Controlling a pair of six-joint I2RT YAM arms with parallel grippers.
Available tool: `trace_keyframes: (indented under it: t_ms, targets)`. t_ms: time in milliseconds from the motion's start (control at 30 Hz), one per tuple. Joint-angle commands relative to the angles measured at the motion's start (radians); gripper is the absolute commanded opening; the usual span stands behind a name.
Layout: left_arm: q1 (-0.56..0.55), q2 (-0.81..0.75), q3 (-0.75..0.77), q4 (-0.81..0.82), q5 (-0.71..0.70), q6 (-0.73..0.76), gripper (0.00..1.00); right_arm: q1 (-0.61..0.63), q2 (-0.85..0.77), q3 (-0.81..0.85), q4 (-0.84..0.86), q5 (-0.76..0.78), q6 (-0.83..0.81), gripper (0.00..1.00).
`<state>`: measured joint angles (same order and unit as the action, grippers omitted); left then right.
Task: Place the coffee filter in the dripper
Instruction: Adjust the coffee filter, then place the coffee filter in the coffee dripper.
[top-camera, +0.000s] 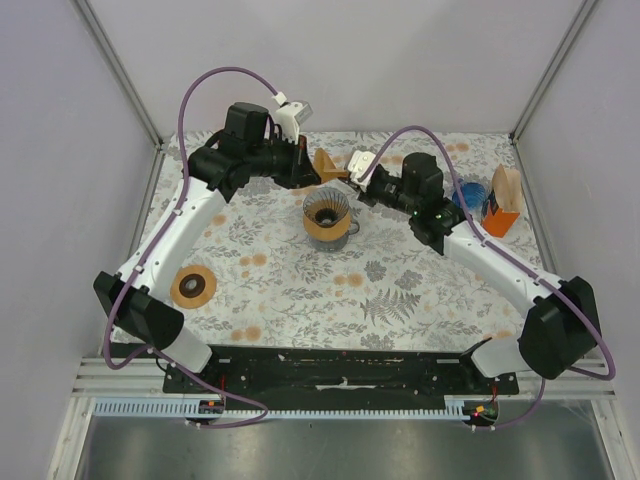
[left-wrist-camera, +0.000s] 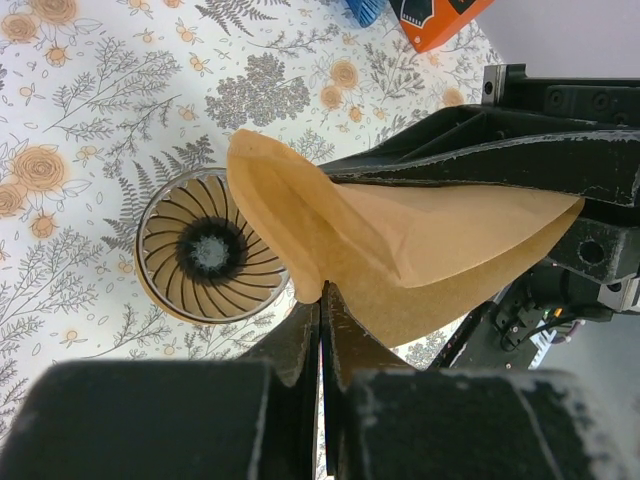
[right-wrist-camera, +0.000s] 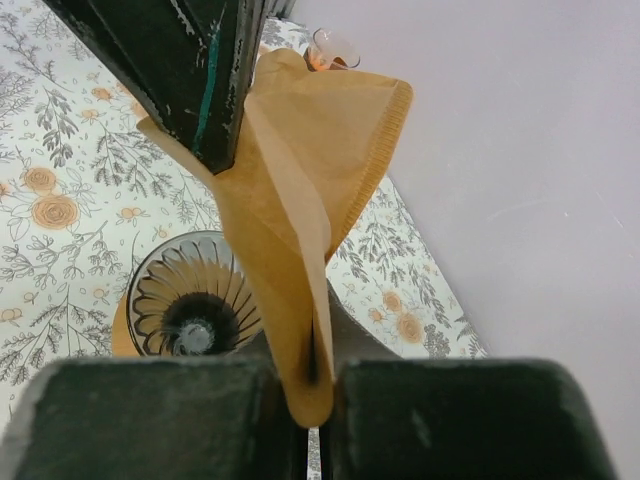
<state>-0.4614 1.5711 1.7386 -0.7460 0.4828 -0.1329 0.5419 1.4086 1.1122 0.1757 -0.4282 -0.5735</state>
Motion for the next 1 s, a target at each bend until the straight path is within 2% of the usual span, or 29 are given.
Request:
trace_keyframes:
  t_ms: [0,100,133,167,200,233,333,433,533,600,700,767,867,967]
  targets:
    - [0.003,-0.037,0.042,0.010,0.037,0.021,0.02,-0.016,0.000,0.048,-0.031,-0.020,0.040,0.00]
    - [0.001,-0.037,0.041,0.010,0.022,0.022,0.02,-0.023,-0.016,0.028,-0.008,-0.043,0.057,0.00]
    - [0.003,-0.039,0.039,0.008,0.008,0.024,0.02,-0.028,-0.017,0.029,-0.005,-0.035,0.073,0.15]
    - [0.003,-0.037,0.039,0.007,-0.013,0.026,0.02,-0.033,-0.019,0.029,-0.008,-0.029,0.086,0.59]
    - [0.003,-0.037,0.038,0.005,-0.048,0.030,0.02,-0.037,-0.025,0.025,-0.010,-0.021,0.098,0.91]
    - [0.001,-0.037,0.036,0.002,-0.079,0.038,0.02,-0.043,-0.036,0.017,-0.010,-0.020,0.104,0.98]
    - [0.003,-0.034,0.030,-0.007,-0.163,0.067,0.02,-0.072,-0.078,-0.032,0.025,-0.043,0.147,0.98]
    - [-0.002,-0.029,0.019,-0.004,-0.217,0.093,0.02,-0.108,-0.117,-0.057,0.045,-0.134,0.207,0.98]
    - [-0.028,-0.014,0.012,-0.004,-0.308,0.131,0.02,-0.111,-0.128,-0.017,-0.017,-0.249,0.247,0.98]
    - [-0.057,0.000,0.007,-0.009,-0.358,0.193,0.02,-0.111,-0.119,0.023,-0.031,-0.285,0.349,0.98]
    - [-0.075,0.023,0.004,-0.009,-0.392,0.202,0.02,-0.109,-0.096,0.075,-0.015,-0.180,0.542,0.98]
    - [-0.075,0.036,0.001,-0.006,-0.398,0.196,0.02,-0.102,-0.062,0.112,-0.042,-0.117,0.668,0.93]
    - [-0.077,0.050,-0.002,0.003,-0.405,0.170,0.02,-0.057,-0.016,0.176,-0.163,0.030,0.739,0.86]
    - [-0.077,0.058,-0.011,0.008,-0.414,0.144,0.02,0.010,0.003,0.178,-0.220,0.164,0.742,0.85]
